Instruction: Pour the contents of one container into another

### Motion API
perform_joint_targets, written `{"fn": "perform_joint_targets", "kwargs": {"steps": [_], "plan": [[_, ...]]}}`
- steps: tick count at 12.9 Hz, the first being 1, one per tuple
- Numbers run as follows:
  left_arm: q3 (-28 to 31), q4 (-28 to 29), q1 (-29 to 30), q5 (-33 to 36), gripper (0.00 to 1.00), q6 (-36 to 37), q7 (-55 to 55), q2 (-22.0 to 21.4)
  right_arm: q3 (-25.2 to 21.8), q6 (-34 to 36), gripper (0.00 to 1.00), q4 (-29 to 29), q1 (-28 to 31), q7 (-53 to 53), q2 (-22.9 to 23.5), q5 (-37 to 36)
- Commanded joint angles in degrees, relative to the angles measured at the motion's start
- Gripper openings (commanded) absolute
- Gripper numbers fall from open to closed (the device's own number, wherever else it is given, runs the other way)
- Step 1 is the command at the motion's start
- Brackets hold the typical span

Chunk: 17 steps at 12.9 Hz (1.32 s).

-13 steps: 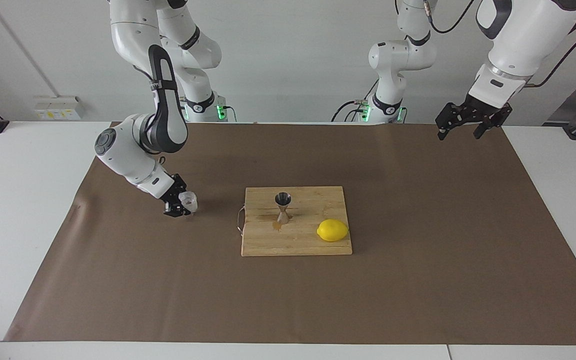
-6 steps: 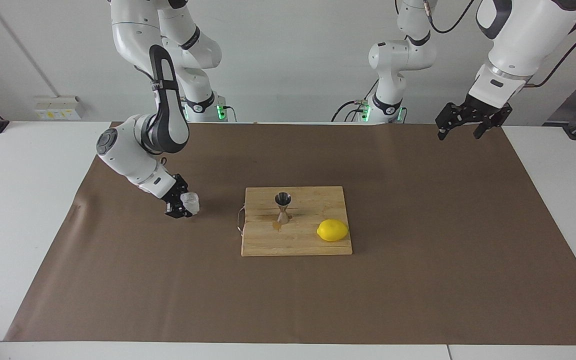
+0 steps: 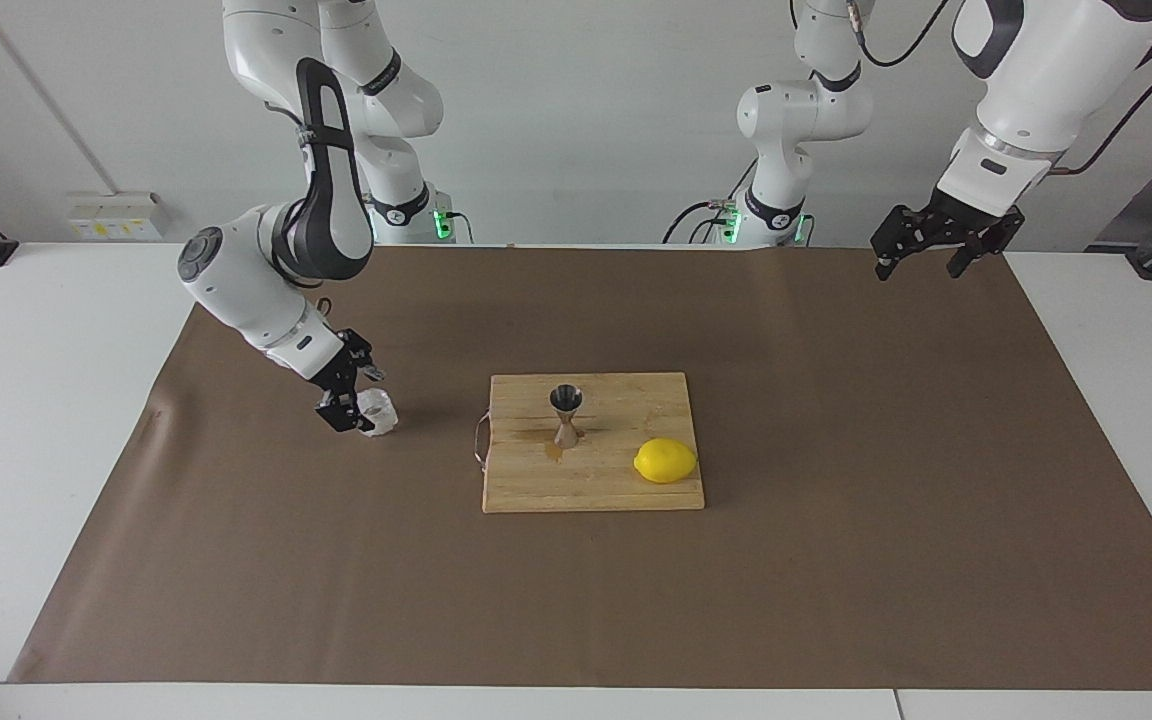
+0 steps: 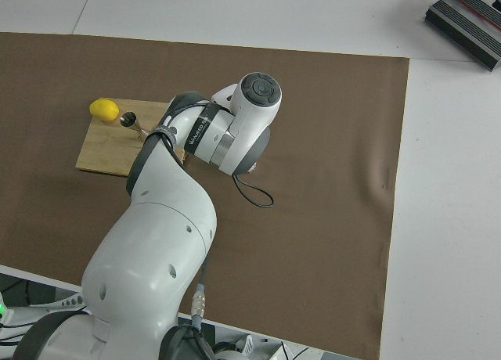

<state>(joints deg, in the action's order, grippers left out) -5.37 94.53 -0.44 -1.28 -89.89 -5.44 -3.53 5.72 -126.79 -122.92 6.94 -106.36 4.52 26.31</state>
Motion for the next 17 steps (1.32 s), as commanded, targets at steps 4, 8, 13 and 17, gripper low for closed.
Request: {"fn": "perform_joint_targets", "kwargs": {"steps": [4,8,13,17], "plan": [[-0.2,1.5,0.6,-0.6,1.00,0.4,0.4,-1.6,1.4,10.2,1.00,10.1,-1.7,26.2,-6.3,-8.6],[-0.2,1.5,0.6,-0.6,1.00,0.4,0.4,-1.6,1.8,10.7,1.00,18.5,-2.9,43.5,-6.0,-8.9],[-0.2,1.5,0.6,-0.6,1.00,0.4,0.4,-1.6,1.9,17.2,1.00,23.3,-4.2,68.7,-6.0,-15.8],[-0.2,1.5,0.6,-0.6,1.00,0.4,0.4,-1.6,2.4,20.2,1.00,24.6,-4.7,93.2,-6.3,-18.5]]}}
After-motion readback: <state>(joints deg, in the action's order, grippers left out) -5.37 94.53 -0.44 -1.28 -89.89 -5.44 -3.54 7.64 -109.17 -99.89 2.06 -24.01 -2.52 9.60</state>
